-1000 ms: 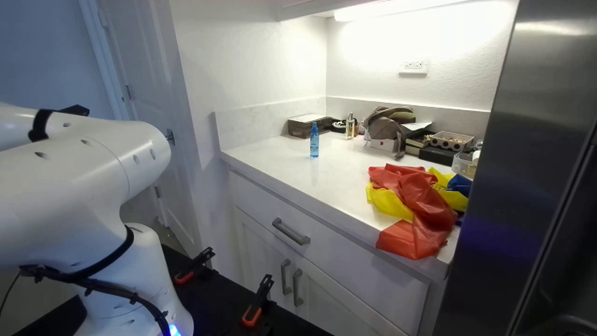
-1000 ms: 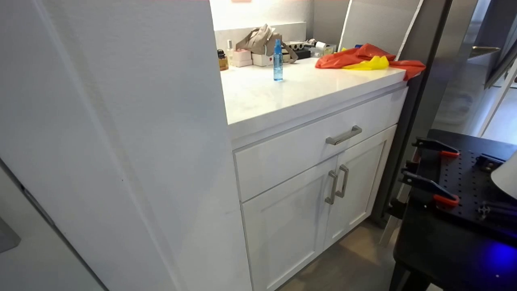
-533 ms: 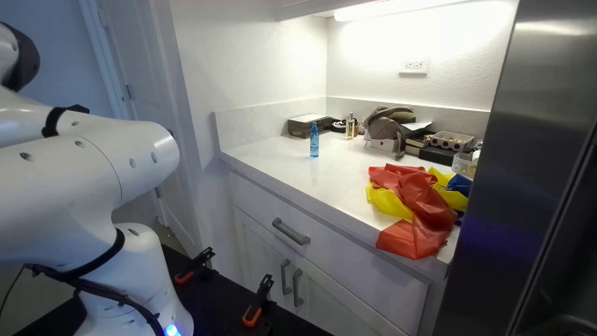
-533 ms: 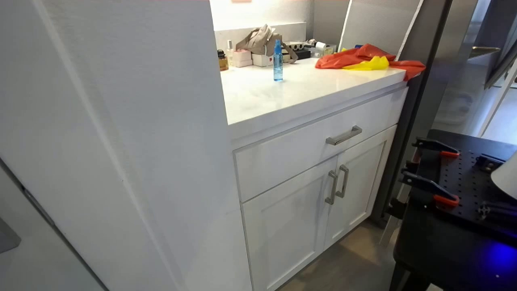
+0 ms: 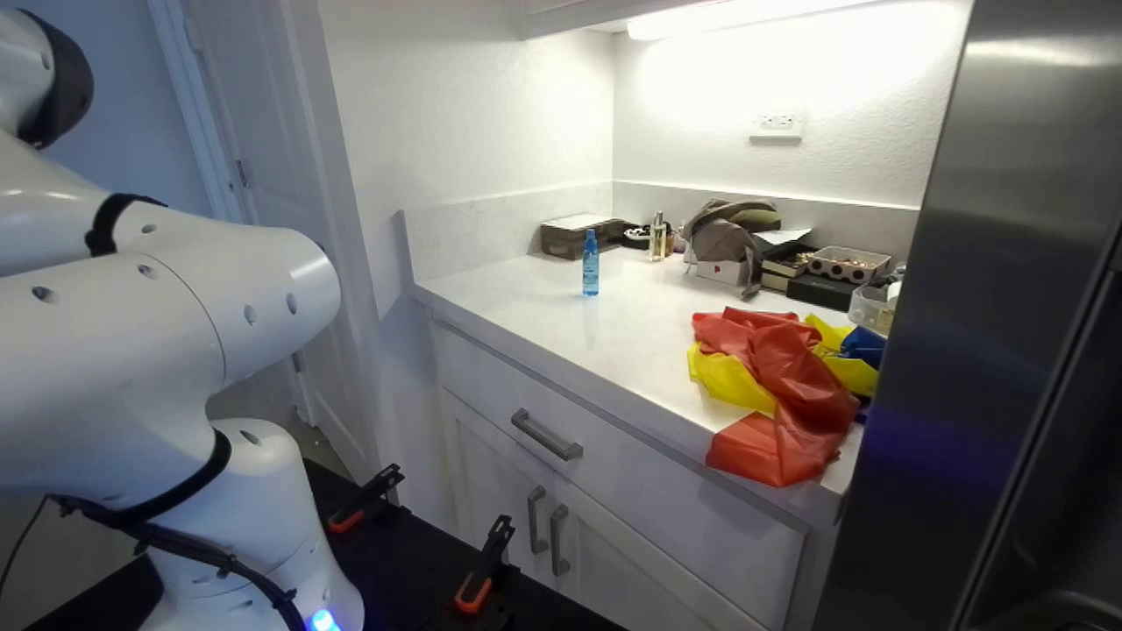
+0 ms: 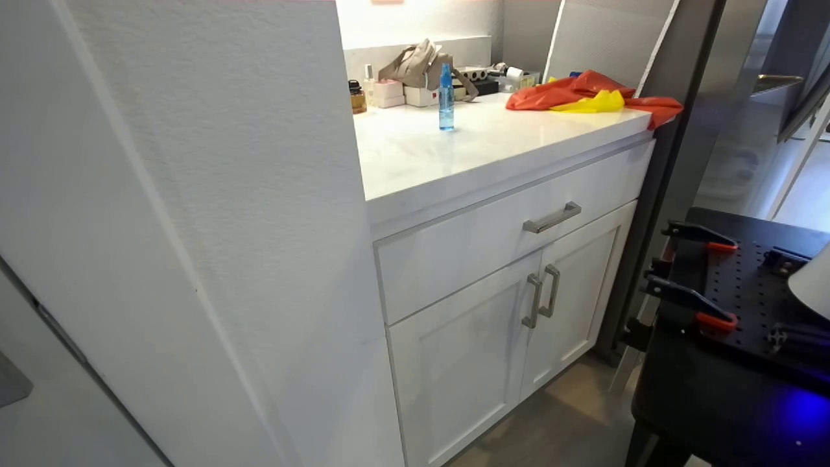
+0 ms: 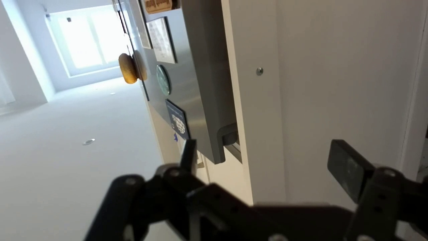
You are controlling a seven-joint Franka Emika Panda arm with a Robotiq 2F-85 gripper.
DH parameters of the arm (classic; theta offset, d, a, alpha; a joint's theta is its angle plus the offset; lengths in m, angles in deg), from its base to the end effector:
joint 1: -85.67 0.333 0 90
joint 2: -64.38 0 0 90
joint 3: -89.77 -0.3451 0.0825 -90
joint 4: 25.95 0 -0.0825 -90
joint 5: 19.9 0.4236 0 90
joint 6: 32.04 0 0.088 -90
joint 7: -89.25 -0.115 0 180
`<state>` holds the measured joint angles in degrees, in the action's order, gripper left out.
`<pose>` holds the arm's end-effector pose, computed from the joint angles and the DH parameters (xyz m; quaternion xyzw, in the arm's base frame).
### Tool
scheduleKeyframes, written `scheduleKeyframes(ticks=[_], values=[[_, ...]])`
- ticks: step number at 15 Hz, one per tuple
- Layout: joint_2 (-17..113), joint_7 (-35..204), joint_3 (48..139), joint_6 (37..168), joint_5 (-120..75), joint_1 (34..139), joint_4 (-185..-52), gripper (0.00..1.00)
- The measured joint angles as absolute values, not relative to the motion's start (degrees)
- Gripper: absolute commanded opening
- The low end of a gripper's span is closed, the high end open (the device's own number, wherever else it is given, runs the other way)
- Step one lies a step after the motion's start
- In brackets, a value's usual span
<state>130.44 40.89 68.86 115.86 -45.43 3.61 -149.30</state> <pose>0.2382 -0.0956 0.8963 0.4596 -0.4875 0.5804 0.4629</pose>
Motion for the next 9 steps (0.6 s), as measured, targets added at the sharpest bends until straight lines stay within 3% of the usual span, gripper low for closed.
scheduleKeyframes(ticks=[9], values=[[124.46, 48.19, 70.57, 122.17, -43.58, 4.38, -150.6, 1.0]])
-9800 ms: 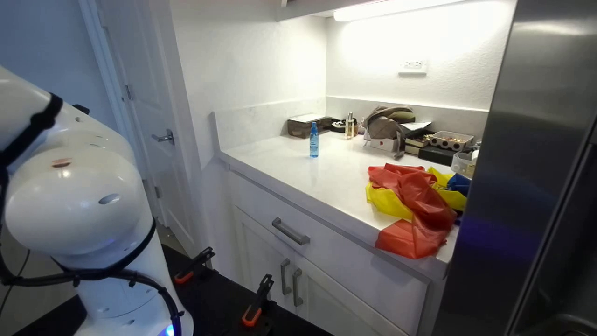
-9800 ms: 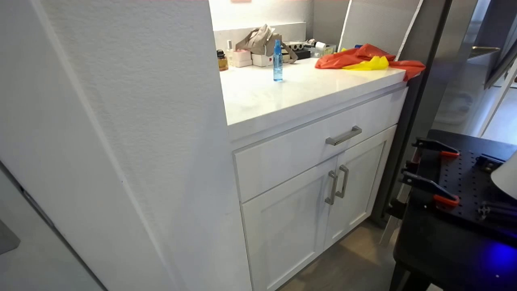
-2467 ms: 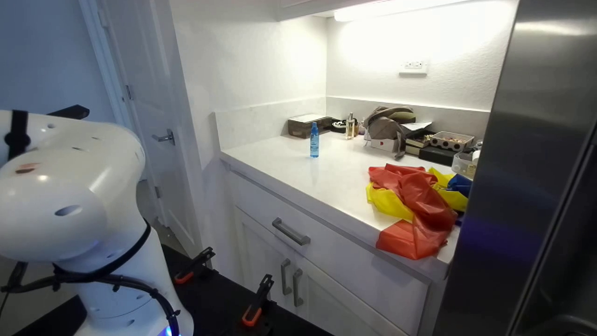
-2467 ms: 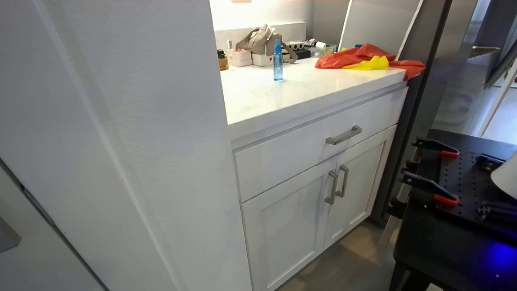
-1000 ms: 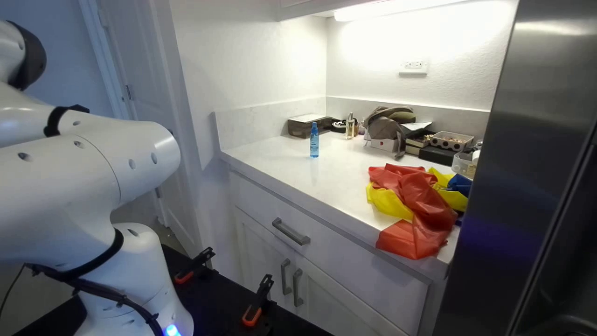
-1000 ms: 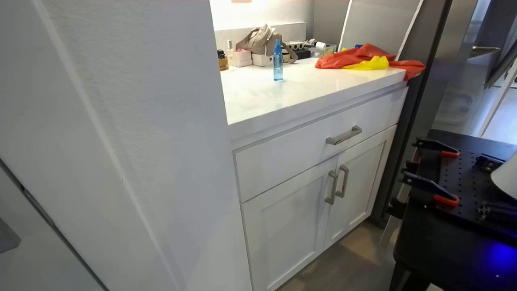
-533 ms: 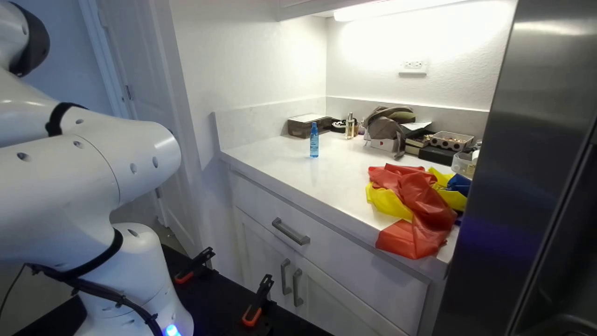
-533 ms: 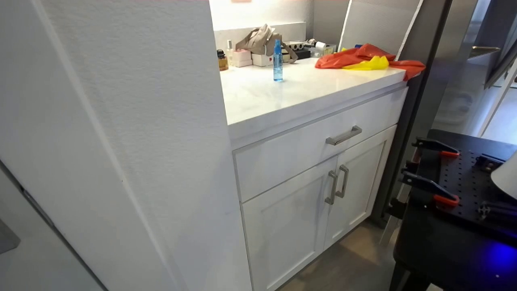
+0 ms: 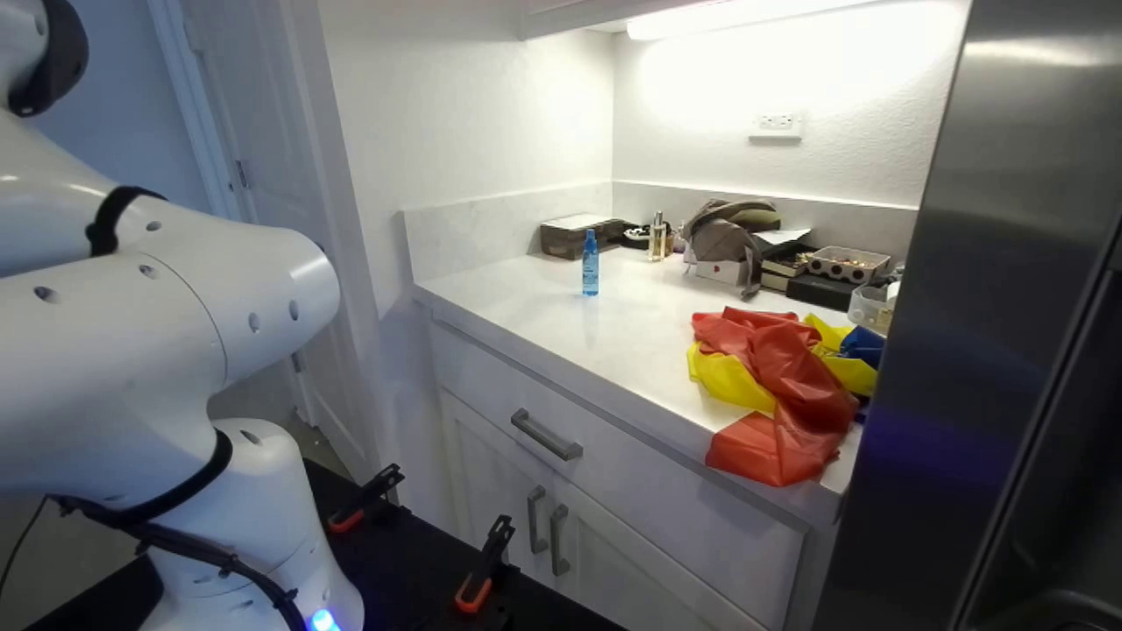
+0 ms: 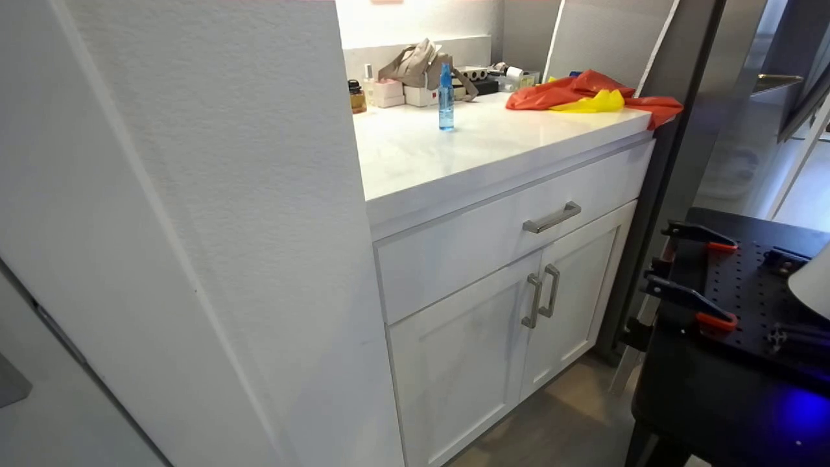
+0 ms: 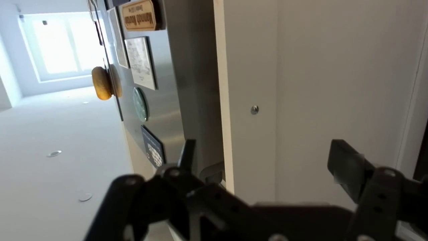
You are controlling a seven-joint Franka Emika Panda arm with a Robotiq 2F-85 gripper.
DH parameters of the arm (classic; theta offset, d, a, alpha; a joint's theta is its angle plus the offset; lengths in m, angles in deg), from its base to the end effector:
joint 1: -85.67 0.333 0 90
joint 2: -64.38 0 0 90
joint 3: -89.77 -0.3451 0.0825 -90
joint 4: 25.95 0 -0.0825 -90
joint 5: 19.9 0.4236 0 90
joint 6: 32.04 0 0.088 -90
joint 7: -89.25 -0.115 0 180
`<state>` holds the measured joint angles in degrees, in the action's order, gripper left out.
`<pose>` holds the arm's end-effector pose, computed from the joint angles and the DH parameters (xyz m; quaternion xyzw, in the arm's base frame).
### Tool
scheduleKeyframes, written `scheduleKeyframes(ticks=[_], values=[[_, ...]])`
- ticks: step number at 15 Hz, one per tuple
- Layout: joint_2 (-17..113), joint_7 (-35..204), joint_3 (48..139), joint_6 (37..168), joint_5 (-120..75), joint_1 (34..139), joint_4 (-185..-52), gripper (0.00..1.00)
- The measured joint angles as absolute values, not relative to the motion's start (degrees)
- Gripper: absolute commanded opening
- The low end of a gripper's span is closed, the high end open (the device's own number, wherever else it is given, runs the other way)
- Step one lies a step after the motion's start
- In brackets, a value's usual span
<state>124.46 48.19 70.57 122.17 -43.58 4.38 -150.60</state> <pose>0.2375 -0.1527 0.8854 0.5106 -0.4619 0.5642 0.4556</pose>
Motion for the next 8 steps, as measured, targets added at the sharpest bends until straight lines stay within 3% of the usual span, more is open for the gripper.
scheduleKeyframes(ticks=[8], values=[[122.91, 61.74, 78.21, 123.31, -38.26, 13.37, -154.31, 1.0]])
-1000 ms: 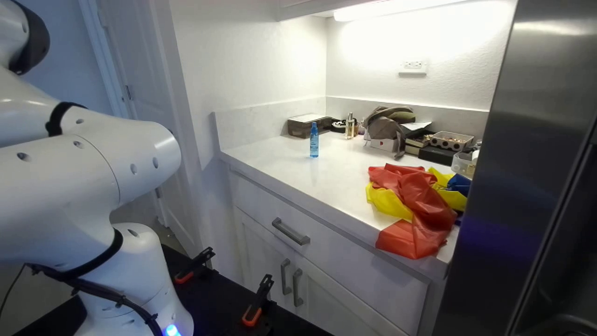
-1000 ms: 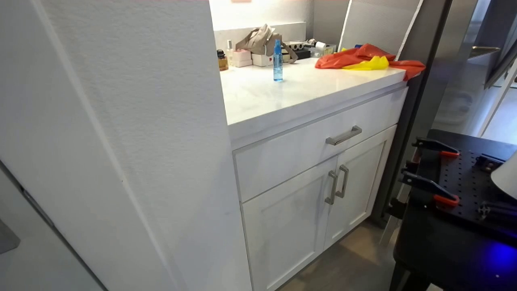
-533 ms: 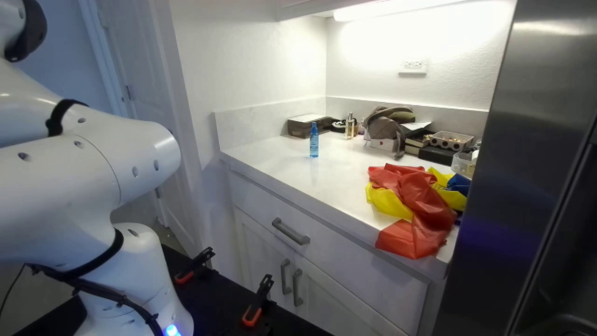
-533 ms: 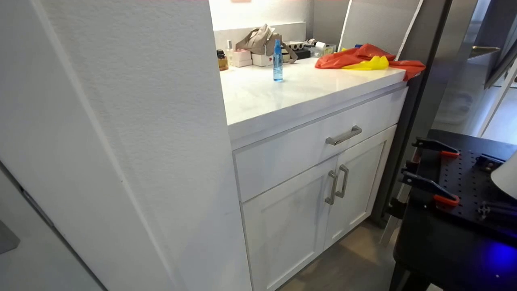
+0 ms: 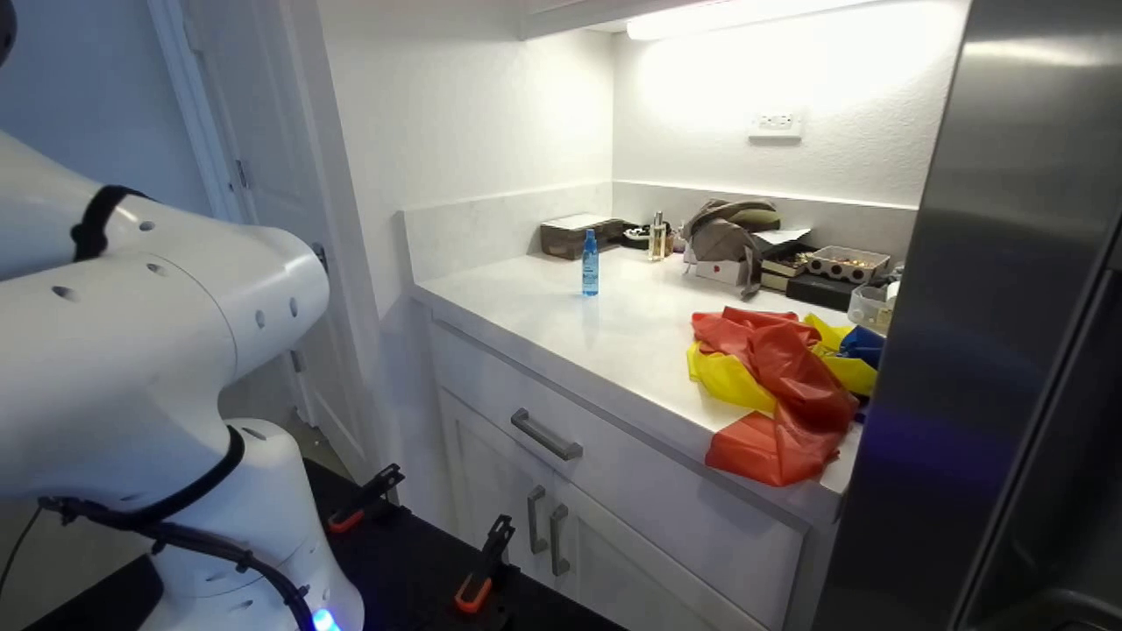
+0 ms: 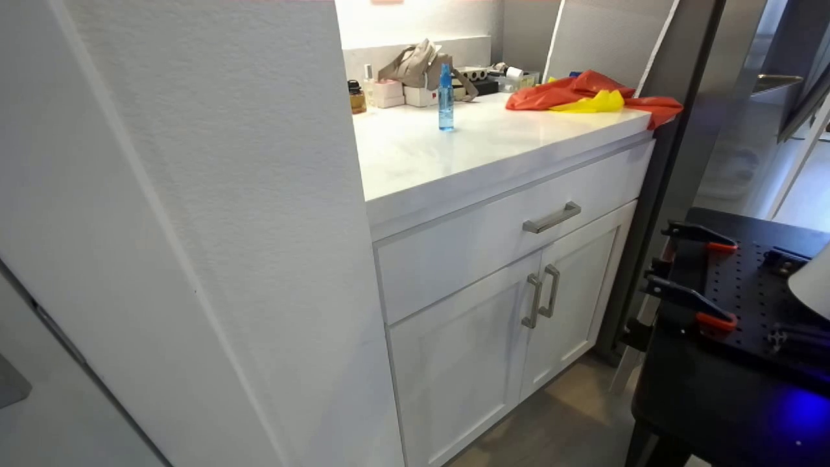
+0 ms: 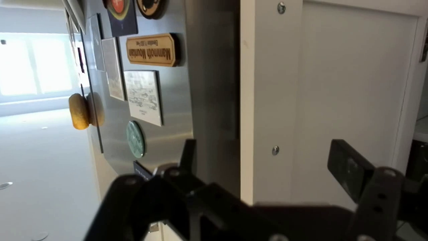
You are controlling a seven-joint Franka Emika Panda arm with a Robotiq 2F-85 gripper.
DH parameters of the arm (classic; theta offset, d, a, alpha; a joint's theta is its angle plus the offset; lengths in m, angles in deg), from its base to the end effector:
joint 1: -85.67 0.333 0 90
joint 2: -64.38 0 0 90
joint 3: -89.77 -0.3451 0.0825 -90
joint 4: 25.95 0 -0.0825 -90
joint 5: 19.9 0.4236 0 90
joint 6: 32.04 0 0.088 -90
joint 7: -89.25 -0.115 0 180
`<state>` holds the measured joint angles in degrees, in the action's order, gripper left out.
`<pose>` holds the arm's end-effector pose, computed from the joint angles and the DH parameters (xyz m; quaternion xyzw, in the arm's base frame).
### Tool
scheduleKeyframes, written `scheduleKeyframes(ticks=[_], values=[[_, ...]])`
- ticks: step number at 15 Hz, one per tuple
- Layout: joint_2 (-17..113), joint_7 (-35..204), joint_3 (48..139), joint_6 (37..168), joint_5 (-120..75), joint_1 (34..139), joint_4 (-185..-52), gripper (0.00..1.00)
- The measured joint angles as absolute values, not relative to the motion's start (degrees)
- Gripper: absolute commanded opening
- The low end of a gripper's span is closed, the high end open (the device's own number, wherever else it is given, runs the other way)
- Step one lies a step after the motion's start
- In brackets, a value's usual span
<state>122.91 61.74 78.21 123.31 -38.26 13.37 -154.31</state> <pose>0.1938 -0.1823 0.8722 0.5740 -0.4386 0.5527 0.4155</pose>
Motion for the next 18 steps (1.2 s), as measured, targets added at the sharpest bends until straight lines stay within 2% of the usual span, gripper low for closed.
scheduleKeyframes(ticks=[6, 18], values=[[121.22, 68.2, 83.2, 123.26, -36.52, 19.75, -154.95, 1.0], [115.67, 71.62, 87.17, 123.33, -36.5, 26.53, -153.37, 1.0]])
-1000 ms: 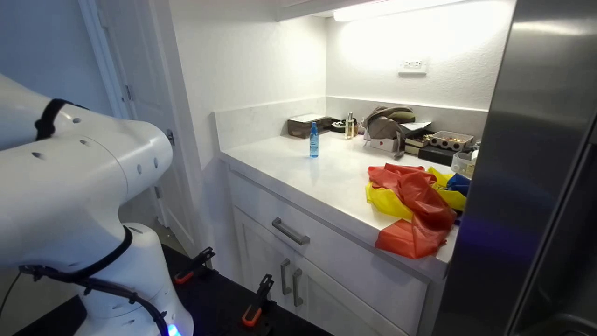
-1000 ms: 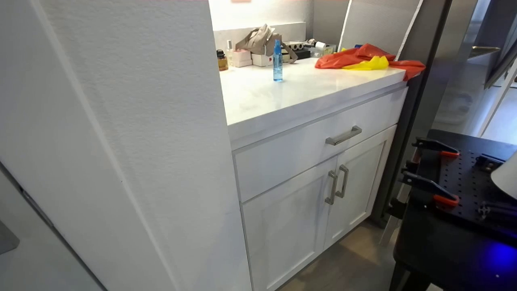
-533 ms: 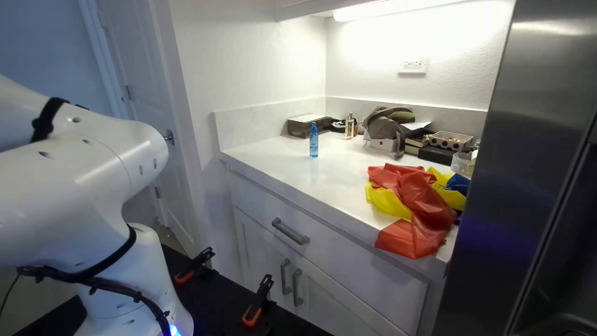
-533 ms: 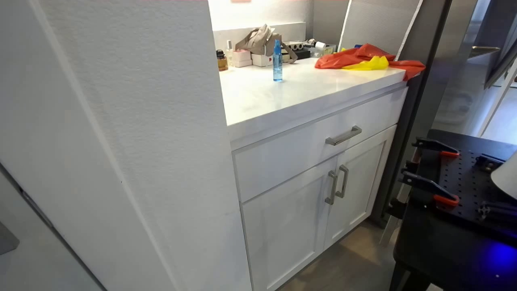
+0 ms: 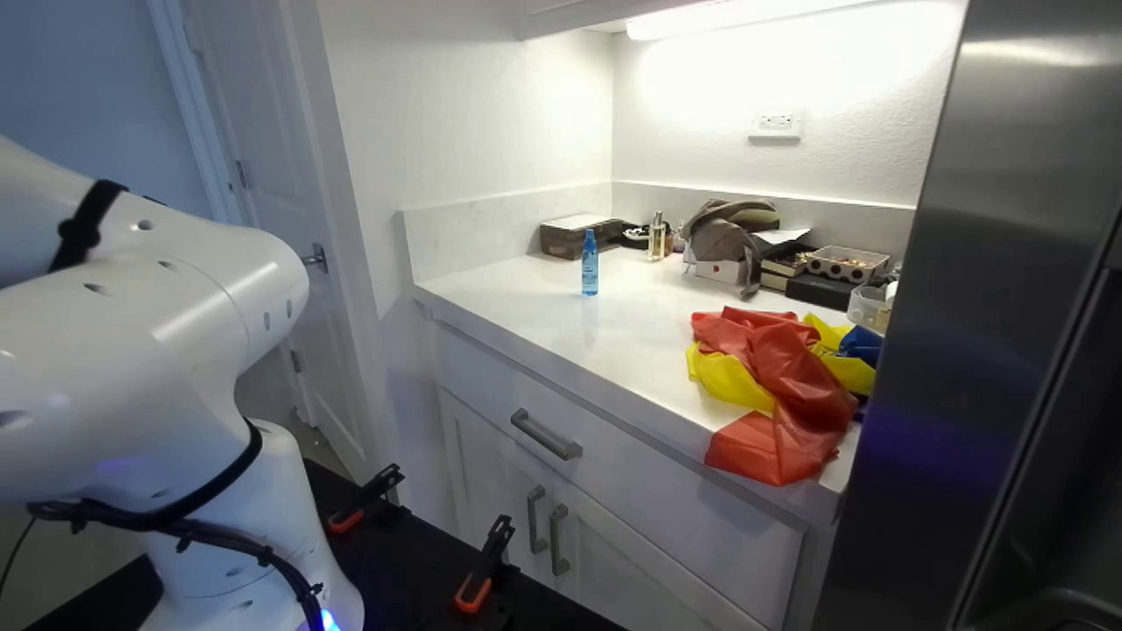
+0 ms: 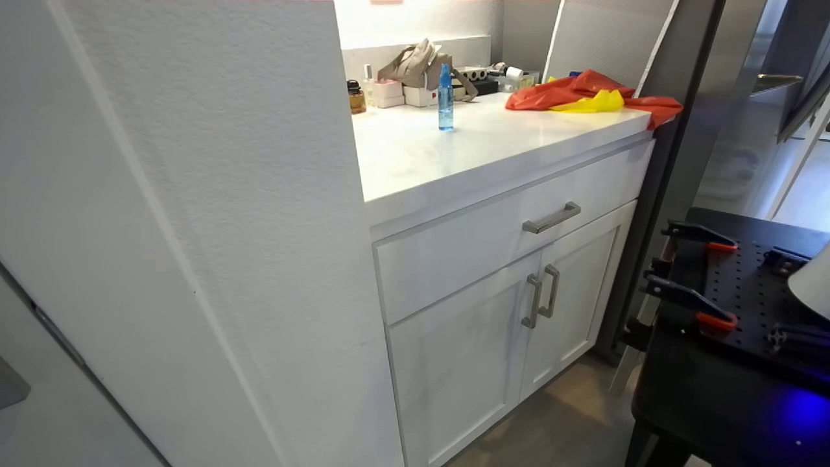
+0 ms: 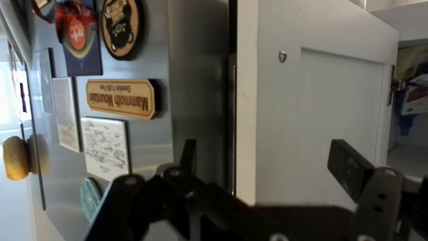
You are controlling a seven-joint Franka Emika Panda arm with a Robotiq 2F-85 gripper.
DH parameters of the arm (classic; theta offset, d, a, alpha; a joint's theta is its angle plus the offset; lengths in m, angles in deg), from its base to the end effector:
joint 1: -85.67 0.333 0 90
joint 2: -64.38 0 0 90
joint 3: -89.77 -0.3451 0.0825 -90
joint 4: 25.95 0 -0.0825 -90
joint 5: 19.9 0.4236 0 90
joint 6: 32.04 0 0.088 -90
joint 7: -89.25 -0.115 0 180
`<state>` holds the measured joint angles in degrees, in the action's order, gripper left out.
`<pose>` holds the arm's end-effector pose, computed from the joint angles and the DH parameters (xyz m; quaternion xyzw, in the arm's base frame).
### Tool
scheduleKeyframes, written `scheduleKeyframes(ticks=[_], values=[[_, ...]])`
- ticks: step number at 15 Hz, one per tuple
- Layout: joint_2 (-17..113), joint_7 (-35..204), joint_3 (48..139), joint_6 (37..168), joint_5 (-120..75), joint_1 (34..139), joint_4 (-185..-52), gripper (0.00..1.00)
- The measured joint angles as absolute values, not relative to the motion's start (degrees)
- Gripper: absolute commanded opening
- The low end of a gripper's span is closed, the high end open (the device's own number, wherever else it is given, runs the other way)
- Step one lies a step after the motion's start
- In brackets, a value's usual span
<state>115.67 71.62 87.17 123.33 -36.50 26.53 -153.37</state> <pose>0.1866 -0.2413 0.8577 0.6474 -0.4048 0.5429 0.3496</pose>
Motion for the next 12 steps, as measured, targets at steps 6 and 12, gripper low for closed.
scheduleKeyframes(ticks=[6, 12], values=[[111.92, 75.1, 90.99, 123.34, -36.5, 31.77, -150.53, 1.0], [108.69, 78.93, 94.84, 125.3, -36.5, 38.73, -148.54, 0.65]])
